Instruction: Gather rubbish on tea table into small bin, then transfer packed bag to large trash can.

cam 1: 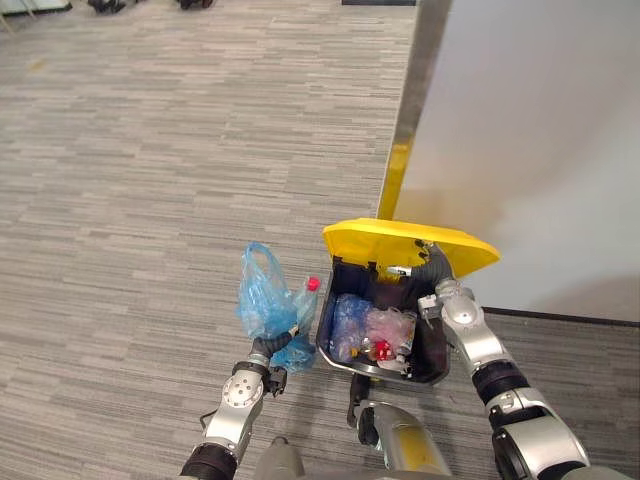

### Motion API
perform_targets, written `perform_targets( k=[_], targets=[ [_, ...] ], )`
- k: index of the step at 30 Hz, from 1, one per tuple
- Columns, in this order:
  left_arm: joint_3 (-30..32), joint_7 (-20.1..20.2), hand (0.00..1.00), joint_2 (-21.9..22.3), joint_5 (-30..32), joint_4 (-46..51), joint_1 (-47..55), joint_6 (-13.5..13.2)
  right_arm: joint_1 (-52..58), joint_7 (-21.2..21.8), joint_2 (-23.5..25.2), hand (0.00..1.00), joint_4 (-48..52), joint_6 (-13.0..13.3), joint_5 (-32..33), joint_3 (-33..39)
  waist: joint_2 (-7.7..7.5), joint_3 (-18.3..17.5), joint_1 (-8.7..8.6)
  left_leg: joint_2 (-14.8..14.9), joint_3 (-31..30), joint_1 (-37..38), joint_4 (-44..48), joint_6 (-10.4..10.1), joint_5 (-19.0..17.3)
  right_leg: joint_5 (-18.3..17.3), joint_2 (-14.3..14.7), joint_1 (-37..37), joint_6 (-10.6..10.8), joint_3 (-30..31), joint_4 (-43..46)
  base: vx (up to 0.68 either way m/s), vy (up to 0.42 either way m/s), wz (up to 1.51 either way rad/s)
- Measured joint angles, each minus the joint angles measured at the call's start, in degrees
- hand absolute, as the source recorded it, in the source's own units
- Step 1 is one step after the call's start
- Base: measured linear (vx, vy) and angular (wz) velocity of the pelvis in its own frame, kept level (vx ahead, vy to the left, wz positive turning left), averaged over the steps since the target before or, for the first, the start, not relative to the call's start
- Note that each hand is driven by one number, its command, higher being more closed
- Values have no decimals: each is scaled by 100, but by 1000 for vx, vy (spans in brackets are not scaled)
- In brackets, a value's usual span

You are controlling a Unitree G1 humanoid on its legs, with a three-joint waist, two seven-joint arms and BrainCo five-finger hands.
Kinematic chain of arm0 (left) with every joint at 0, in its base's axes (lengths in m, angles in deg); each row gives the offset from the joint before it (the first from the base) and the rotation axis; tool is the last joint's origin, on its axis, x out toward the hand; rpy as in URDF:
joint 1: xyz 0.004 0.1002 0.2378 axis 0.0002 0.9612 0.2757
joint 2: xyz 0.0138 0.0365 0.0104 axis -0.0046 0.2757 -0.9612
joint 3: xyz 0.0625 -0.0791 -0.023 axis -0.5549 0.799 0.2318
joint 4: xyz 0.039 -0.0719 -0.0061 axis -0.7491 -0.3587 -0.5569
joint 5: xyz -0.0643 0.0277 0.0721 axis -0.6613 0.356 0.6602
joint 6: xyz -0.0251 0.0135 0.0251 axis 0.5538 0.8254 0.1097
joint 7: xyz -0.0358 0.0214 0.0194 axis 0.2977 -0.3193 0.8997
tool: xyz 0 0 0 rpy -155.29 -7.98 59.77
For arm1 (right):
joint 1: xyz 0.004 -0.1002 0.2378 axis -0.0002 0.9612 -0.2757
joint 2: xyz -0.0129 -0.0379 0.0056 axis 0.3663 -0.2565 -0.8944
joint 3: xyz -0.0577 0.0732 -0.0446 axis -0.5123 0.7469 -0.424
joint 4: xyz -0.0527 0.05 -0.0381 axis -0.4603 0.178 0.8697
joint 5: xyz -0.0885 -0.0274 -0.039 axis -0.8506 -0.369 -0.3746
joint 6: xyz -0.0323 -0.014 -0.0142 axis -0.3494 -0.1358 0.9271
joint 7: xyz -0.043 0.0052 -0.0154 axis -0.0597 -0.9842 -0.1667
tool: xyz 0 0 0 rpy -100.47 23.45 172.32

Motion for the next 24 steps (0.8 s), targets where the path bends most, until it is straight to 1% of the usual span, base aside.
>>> perform_targets(
  k=[2,3,4,5,6,7,8,9,10,11,12,13,15,18,21,23,24],
  targets=[
    [-90,23,100,-95,-63,82,6,-11,-87,-3,-96,0,-2,1,2,0,-44,54,-69,-102,-69,88,-316,-11,17,41,47,68,64,120,-293,-126,-65,-6],
    [-184,47,100,-142,-148,203,16,-11,-172,-5,-176,0,-17,1,2,1,-70,110,-52,-176,-144,146,-428,-23,22,58,80,114,88,165,-482,-122,-63,-22],
    [-273,97,100,-192,-165,359,15,-11,-311,-5,-211,0,-100,2,2,2,-66,119,-53,-214,-284,47,-317,-9,-8,30,139,120,176,137,-651,-127,-69,-33],
    [-335,119,100,-177,-166,418,-2,-29,-381,-5,-245,0,-98,7,1,0,53,143,11,-74,-426,9,-346,109,5,-235,214,81,562,21,-588,-124,-113,-40],
    [-423,130,100,-95,-182,458,-162,-74,-536,-63,-328,0,-114,28,4,18,238,328,73,195,-343,-17,-391,57,46,-416,192,-478,-190,418,1237,-61,-101,37],
    [-542,138,100,-214,-224,651,-180,-78,-564,-95,-336,0,-206,45,5,12,-130,359,-206,-189,-490,4,-396,-117,150,-724,-243,-215,-12,1199,1452,-12,-131,50],
    [-557,137,100,-151,-243,695,-201,-110,-671,-88,-379,0,-299,44,4,7,-113,427,-183,-184,-535,-6,-222,-214,127,-409,-346,-209,-227,997,1346,28,-93,48],
    [-721,137,100,-114,-287,770,-216,-118,-808,-111,-392,0,-455,46,11,14,30,427,-93,-236,-568,-161,82,-219,133,-307,-271,-163,-151,866,1040,33,-96,-21],
    [-792,141,100,-117,-288,816,-234,-121,-837,-110,-388,0,-500,43,13,4,32,426,-74,-316,-554,-147,116,-199,142,-197,-273,-148,-168,813,912,34,-83,-18],
    [-896,123,100,-135,-295,916,-293,-130,-837,-120,-365,0,-518,43,21,4,-2,448,-118,-480,-480,-132,75,-79,96,-17,-264,-116,-262,740,777,45,-75,1],
    [-972,123,100,-145,-302,947,-366,-139,-839,-117,-365,0,-574,42,22,-13,-32,467,-112,-454,-473,-91,-13,-106,115,52,-258,-87,-355,700,738,46,-67,10],
    [-1137,120,100,-144,-379,1012,-479,-138,-844,-120,-375,0,-622,42,22,-21,-34,468,-119,-445,-481,-80,-1,-112,121,86,-257,-46,-391,666,689,26,-32,5],
    [-1230,117,100,-128,-384,1169,-560,-184,-868,-127,-375,0,-626,42,22,-133,-34,468,-168,-450,-471,-93,-2,-110,131,188,-257,4,-404,657,569,-9,16,-1],
    [-1461,86,100,-108,-372,1200,-825,-226,-958,-208,-359,0,-672,42,21,-252,-47,475,-188,-486,-354,-163,-6,-36,231,357,-272,30,-293,735,341,-30,41,-8],
    [-1596,-104,100,-68,-250,1095,-1104,-226,-1092,-212,-349,0,-706,40,16,-391,-54,479,-192,-566,-275,-303,-3,26,288,591,-301,40,-230,815,93,-52,63,-12],
    [-1593,-214,100,-36,-149,897,-1326,-222,-1126,-211,-342,0,-722,32,10,-413,-92,504,-211,-583,-268,-329,1,38,310,689,-306,83,-205,833,-46,-40,45,0],
    [-1594,-285,100,-34,-145,797,-1467,-221,-1137,-211,-321,0,-722,30,11,-421,-146,536,-211,-583,-270,-336,6,36,319,709,-307,94,-211,854,-69,0,0,0]
  ],
)
